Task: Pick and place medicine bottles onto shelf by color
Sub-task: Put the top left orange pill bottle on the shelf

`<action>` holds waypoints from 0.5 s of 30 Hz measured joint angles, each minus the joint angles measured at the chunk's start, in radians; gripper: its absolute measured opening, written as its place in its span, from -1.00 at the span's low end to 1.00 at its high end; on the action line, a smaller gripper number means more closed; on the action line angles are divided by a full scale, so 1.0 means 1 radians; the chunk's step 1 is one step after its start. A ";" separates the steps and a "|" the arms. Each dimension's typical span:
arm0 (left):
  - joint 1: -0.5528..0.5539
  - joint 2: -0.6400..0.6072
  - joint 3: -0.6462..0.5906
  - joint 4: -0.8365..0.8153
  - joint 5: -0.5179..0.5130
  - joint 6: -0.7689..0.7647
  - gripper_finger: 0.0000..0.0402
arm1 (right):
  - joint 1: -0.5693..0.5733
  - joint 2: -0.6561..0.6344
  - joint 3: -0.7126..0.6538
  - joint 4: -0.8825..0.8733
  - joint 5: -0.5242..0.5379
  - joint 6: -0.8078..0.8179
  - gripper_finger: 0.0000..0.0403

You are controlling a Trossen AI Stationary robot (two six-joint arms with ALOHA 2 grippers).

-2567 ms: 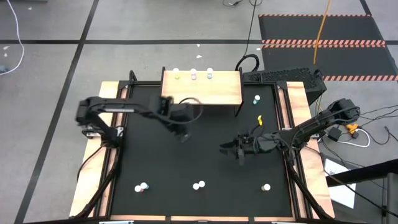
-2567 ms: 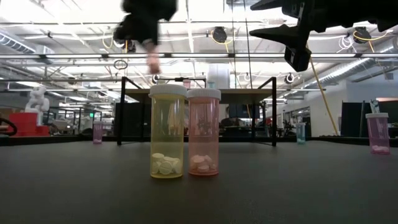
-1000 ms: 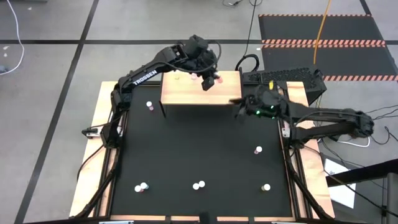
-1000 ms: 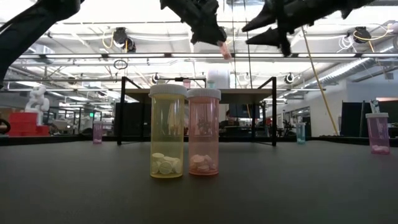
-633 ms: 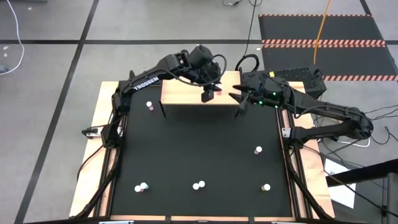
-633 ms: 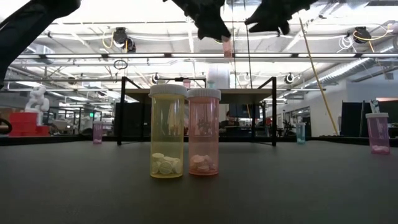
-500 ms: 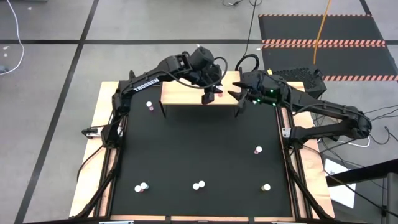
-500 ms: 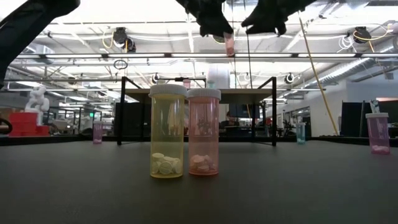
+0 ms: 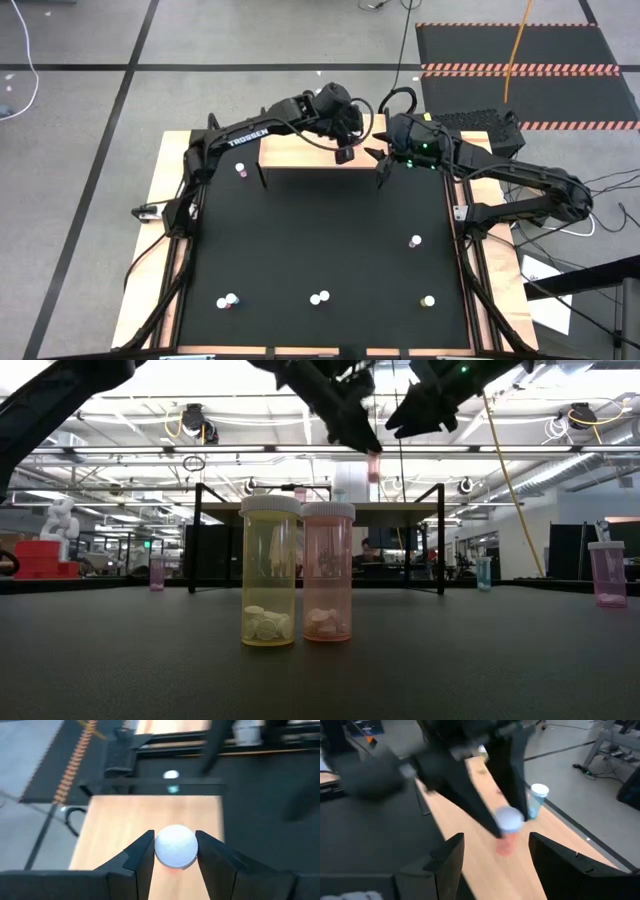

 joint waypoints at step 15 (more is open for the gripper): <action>0.118 0.042 -0.048 0.289 -0.052 -0.131 -0.29 | 0.001 -0.013 -0.001 -0.108 0.000 0.120 0.09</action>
